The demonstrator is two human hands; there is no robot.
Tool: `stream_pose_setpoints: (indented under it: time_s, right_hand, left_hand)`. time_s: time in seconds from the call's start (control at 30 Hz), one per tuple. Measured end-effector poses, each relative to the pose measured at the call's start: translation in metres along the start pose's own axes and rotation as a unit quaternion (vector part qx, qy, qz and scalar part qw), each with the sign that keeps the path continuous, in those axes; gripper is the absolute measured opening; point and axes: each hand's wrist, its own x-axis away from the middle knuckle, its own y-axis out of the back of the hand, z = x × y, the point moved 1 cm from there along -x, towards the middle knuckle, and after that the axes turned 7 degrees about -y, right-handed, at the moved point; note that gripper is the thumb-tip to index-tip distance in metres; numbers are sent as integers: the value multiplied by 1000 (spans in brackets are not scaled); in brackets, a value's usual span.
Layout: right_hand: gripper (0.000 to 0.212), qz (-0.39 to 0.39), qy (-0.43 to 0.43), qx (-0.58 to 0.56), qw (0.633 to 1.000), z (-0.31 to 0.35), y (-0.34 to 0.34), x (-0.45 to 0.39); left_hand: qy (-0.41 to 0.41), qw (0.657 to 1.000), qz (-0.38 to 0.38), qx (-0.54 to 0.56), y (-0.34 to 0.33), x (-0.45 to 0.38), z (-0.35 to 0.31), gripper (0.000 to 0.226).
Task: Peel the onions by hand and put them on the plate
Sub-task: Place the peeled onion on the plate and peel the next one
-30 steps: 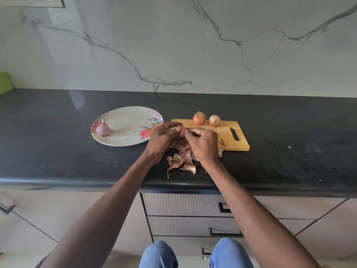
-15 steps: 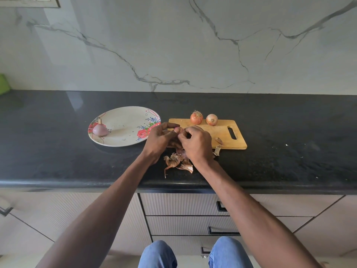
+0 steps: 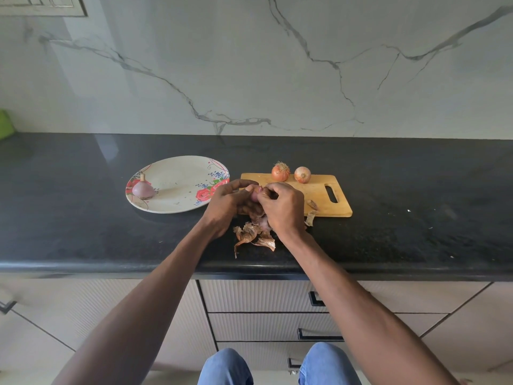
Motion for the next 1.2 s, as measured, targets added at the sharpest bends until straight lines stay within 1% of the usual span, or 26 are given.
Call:
stream_pose_setpoints:
  time_s: [0.07, 0.1, 0.2, 0.27, 0.37, 0.53, 0.77, 1.0, 1.1, 1.2]
  right_hand:
    - [40, -2, -3, -2, 1000, 1, 0, 0]
    - [38, -1, -4, -1, 1000, 1, 0, 0]
    - [23, 5, -12, 3, 1000, 1, 1, 0]
    - [18, 5, -26, 0, 1000, 1, 2, 0]
    - [14, 13, -60, -22, 998, 5, 4, 0]
    - [5, 38, -147, -77, 985, 8, 8, -2]
    - [7, 53, -212, -129, 967, 9, 10, -5]
    - [11, 64, -281, -212, 934, 9, 11, -5]
    - [13, 50, -317, -242, 916, 6, 11, -7]
    - [20, 42, -317, -231, 919, 4, 10, -6]
  left_hand:
    - [3, 1000, 4, 4, 0, -1, 0, 16]
    - [6, 1000, 6, 9, 0, -1, 0, 17]
    - [15, 999, 10, 27, 0, -1, 0, 20]
    - [19, 999, 11, 40, 0, -1, -1, 22]
    - [27, 998, 5, 56, 1, -2, -1, 24]
    - [40, 996, -12, 77, 3, -5, 1, 25]
    - [50, 993, -17, 108, 3, -5, 0, 27]
    - [55, 991, -15, 119, 2, -4, -2, 29]
    - [50, 989, -13, 138, 1, -4, -4, 30]
    - [48, 988, -13, 145, -1, -2, -6, 31]
